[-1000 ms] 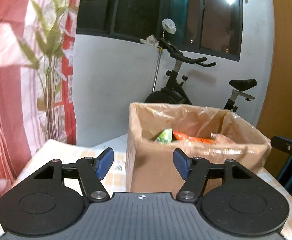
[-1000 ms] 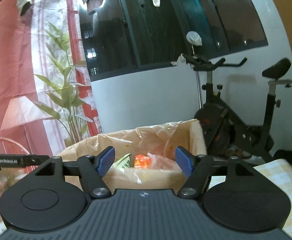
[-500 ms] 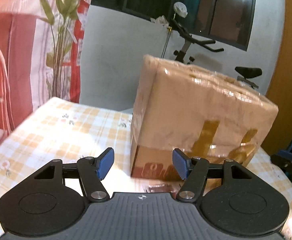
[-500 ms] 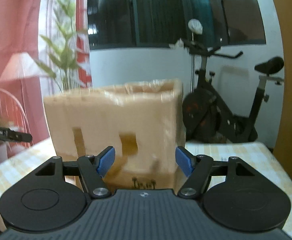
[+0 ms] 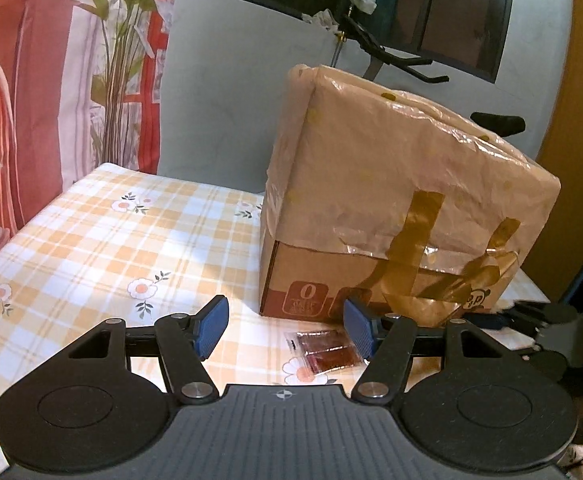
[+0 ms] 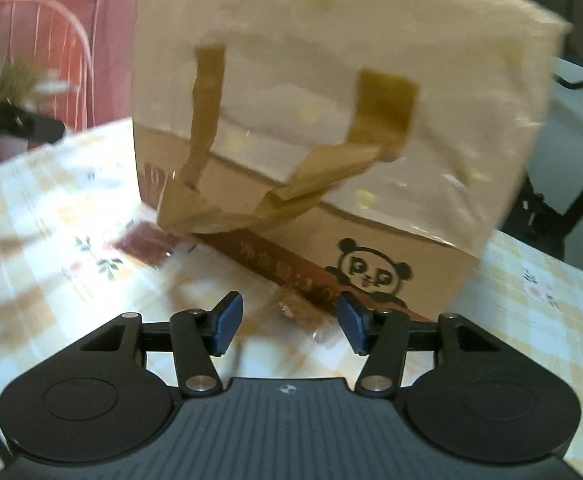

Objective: Organize snacks
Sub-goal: 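Grasp the small clear sachet with the right tool while the left tool grasps the brown sauce sachet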

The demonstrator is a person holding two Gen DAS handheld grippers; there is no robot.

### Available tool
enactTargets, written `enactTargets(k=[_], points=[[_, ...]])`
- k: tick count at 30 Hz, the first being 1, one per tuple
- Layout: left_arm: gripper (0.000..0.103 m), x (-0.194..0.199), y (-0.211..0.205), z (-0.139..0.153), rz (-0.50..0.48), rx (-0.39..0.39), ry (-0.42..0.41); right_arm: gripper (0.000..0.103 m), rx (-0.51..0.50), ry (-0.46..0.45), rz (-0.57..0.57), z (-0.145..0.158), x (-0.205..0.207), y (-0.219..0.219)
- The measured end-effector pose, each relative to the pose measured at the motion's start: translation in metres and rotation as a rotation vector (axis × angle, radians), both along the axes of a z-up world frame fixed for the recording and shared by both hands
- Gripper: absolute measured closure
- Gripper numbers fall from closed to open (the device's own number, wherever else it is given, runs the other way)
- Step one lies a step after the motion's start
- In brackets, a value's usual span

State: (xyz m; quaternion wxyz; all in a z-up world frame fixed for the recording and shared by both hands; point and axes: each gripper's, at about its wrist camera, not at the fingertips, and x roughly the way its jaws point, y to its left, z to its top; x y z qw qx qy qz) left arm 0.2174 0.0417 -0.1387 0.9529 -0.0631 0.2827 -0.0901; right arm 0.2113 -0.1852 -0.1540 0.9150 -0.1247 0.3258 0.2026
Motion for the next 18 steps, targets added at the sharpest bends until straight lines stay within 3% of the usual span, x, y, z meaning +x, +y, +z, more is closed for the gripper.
enactTargets(k=[4,12,18], points=[[0.037,-0.001,0.001,-0.003,0.001,0.007,0.012,0.047,-0.045,0.032,0.013,-0.008,0.013,0.003],[0.037,0.0,0.0,-0.01,0.002,0.006,0.032,0.047,0.131,0.162,-0.042,-0.005,0.007,-0.017],[0.037,-0.002,-0.005,-0.01,-0.011,0.006,0.035,0.047,0.132,0.17,-0.036,0.0,0.004,-0.015]])
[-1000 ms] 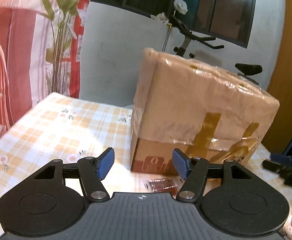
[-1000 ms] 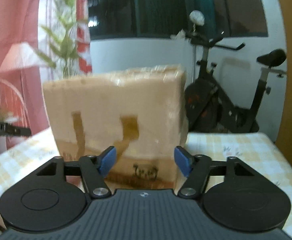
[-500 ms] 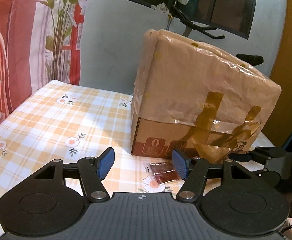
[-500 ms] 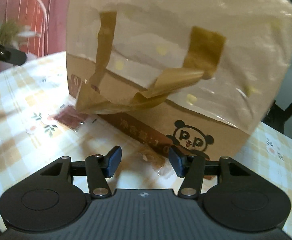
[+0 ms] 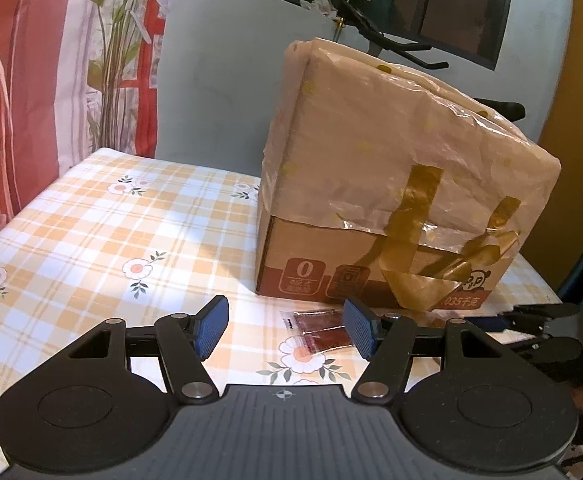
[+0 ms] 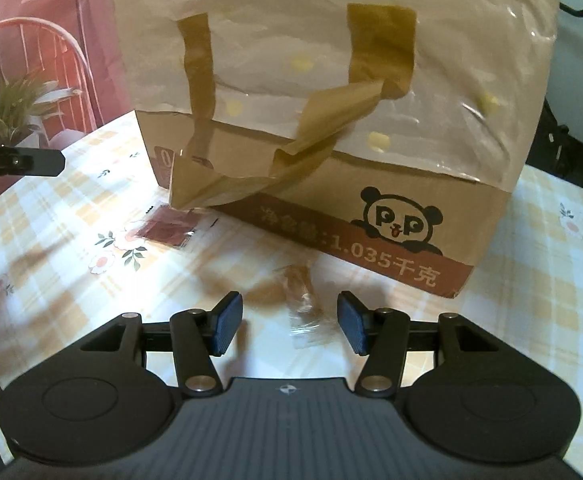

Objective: Organize snacks
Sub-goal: 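Grasp the small clear sachet with the right tool while the left tool grasps the brown sauce sachet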

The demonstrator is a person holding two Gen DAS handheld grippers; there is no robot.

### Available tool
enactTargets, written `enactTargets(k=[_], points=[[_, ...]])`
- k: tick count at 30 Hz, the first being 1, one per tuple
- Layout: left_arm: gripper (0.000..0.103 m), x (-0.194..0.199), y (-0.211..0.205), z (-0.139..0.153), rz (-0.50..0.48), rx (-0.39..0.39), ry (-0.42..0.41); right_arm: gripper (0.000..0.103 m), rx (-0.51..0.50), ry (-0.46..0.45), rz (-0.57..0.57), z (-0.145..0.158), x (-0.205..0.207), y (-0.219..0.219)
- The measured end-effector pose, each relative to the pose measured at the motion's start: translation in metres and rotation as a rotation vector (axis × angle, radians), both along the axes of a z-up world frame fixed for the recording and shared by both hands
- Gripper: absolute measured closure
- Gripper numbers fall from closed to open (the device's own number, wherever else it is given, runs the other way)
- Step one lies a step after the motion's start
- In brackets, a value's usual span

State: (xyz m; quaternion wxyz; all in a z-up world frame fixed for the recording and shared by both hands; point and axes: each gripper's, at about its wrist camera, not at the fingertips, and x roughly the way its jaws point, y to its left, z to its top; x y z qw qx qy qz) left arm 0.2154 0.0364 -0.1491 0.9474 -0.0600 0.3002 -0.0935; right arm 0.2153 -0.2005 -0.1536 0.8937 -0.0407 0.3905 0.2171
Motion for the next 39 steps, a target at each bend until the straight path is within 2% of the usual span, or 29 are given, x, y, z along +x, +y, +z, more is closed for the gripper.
enactTargets(k=[4,5,6,7,9,10,13,19,23,26,29,32,39], points=[[0.037,0.0,0.0,-0.002,0.003,0.014,0.011,0.047,0.009,-0.025,-0.032,-0.003,0.009,-0.001],[0.037,0.0,0.001,-0.002,0.005,0.014,0.015,0.05,0.017,-0.025,-0.044,-0.005,0.012,-0.001],[0.037,0.0,0.001,-0.003,0.007,0.013,0.02,0.054,0.028,-0.019,-0.053,-0.006,0.013,-0.003],[0.037,0.001,0.001,-0.004,0.009,0.011,0.025,0.064,0.036,-0.01,-0.058,-0.008,0.013,-0.004],[0.037,0.001,0.0,-0.007,0.008,0.008,0.038,0.073,0.028,-0.024,-0.055,-0.01,0.009,-0.004],[0.037,0.001,-0.001,-0.009,0.006,0.009,0.045,0.082,0.025,-0.028,-0.049,-0.01,0.006,-0.004],[0.037,0.002,-0.007,-0.015,-0.011,0.018,0.062,0.082,0.052,-0.04,-0.063,-0.01,-0.005,-0.01],[0.037,0.016,-0.021,-0.029,-0.044,0.038,0.089,0.082,0.067,-0.122,-0.112,-0.008,-0.024,-0.015],[0.037,0.039,-0.028,-0.038,-0.049,0.043,0.115,0.082,0.079,-0.089,-0.124,-0.012,-0.018,-0.017],[0.044,0.057,-0.03,-0.046,-0.045,0.039,0.139,0.082,0.093,-0.073,-0.127,-0.013,-0.016,-0.02],[0.046,0.068,-0.031,-0.055,-0.023,0.043,0.16,0.082,0.098,-0.074,-0.122,-0.014,-0.016,-0.019],[0.046,0.067,-0.033,-0.057,-0.015,0.031,0.166,0.082,0.104,-0.071,-0.123,-0.014,-0.017,-0.02],[0.046,0.048,-0.046,-0.056,-0.083,0.002,0.179,0.082,0.117,-0.067,-0.126,-0.013,-0.016,-0.023]])
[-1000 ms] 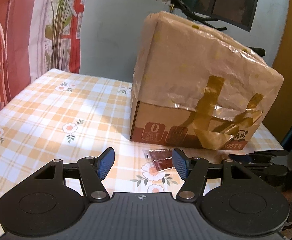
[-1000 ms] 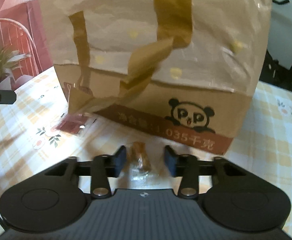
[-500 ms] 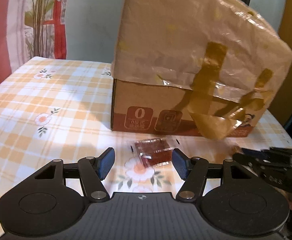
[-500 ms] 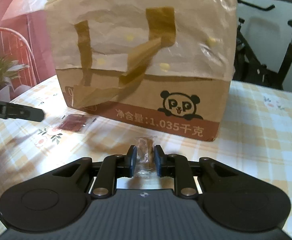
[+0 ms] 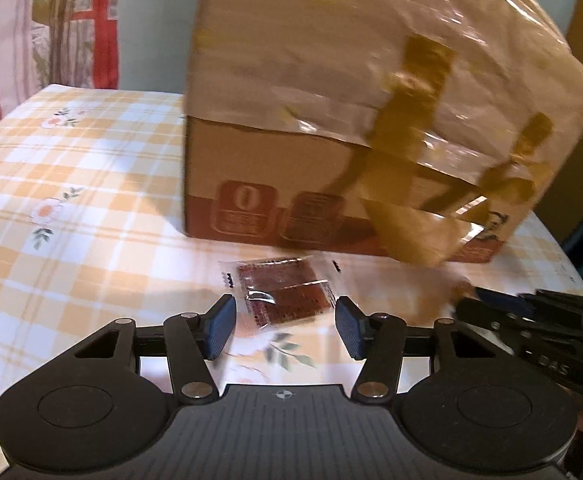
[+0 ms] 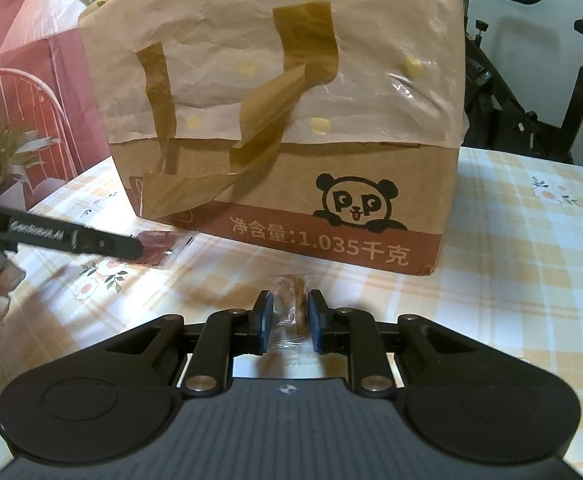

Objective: Organize snacks
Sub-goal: 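Grasp the small clear sachet with the right tool while the left tool grasps the brown sauce sachet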

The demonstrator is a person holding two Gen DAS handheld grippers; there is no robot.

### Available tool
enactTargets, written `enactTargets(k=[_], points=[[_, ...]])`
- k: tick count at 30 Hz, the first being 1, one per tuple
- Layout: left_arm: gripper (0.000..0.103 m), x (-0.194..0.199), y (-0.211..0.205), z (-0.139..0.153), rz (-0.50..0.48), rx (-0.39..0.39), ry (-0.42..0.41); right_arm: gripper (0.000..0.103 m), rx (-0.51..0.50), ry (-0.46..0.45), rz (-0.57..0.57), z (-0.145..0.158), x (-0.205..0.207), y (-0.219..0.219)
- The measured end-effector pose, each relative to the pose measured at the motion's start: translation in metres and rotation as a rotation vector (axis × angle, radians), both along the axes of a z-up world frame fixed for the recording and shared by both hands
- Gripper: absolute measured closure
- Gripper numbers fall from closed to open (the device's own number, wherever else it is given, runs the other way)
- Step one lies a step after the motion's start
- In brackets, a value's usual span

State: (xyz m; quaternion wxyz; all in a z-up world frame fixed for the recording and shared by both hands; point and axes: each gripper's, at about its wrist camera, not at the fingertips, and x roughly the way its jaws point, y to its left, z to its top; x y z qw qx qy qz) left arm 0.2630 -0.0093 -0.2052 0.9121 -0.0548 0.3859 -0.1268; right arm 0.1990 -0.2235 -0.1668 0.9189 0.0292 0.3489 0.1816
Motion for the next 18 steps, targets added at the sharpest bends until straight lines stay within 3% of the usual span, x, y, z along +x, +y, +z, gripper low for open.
enactTargets(k=[8,12,18], points=[[0.046,-0.015,-0.022,0.005,-0.176,-0.075,0.005,0.082,-0.006,-0.002,0.0,0.0,0.0,0.001],[0.046,-0.012,-0.024,0.014,-0.175,-0.022,-0.053,0.082,-0.006,-0.002,0.0,0.0,0.0,0.001],[0.046,0.023,-0.024,0.008,-0.147,0.005,-0.046,0.082,-0.007,-0.001,0.001,0.0,0.0,0.002]])
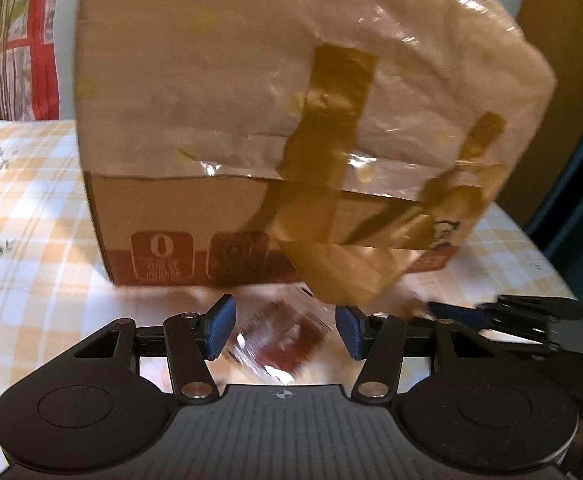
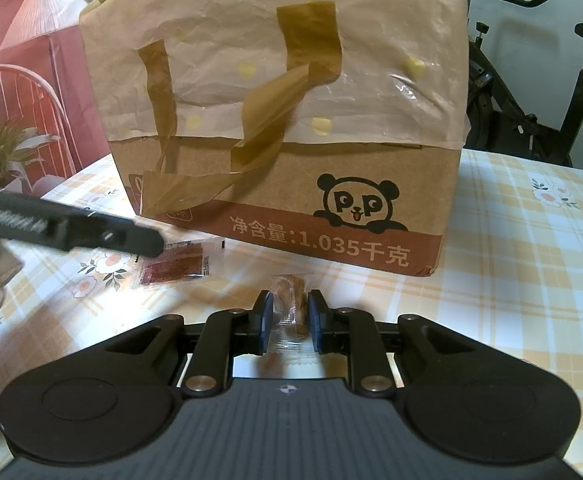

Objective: Organize snacks
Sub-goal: 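Grasp the small clear sachet with the right tool while the left tool grasps the brown sauce sachet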

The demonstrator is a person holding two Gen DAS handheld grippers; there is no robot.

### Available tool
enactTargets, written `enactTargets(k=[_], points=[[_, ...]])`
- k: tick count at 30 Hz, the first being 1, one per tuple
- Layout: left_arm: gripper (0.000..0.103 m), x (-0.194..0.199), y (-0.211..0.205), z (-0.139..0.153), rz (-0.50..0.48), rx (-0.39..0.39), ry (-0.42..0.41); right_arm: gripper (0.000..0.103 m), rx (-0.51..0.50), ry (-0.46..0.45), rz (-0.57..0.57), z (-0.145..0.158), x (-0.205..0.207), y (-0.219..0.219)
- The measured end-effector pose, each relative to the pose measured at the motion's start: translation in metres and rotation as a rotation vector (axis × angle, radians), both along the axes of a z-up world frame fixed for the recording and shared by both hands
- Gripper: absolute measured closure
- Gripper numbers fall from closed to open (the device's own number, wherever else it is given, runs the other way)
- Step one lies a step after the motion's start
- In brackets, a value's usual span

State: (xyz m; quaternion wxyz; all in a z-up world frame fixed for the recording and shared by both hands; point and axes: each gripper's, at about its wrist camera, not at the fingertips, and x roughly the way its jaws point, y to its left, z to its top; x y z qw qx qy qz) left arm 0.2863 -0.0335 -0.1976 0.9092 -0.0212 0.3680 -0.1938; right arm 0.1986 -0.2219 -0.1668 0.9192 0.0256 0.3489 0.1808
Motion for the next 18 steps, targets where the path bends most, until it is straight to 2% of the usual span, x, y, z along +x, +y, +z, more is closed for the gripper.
enactTargets(k=[3,8,13,18], points=[[0.046,0.008,-0.009,-0.005,-0.009,0.044,-0.038,0.082,0.008,0.003,-0.001,0.0,0.001,-0.001],[0.045,0.002,-0.022,-0.016,-0.086,0.075,-0.017,0.082,0.022,0.007,-0.004,-0.001,0.001,-0.002],[0.045,-0.009,-0.019,-0.016,-0.076,0.048,0.011,0.082,0.02,0.008,-0.004,0.0,0.002,-0.003],[0.045,-0.01,-0.028,-0.018,-0.059,0.094,0.0,0.082,0.019,0.007,-0.003,0.0,0.001,-0.003]])
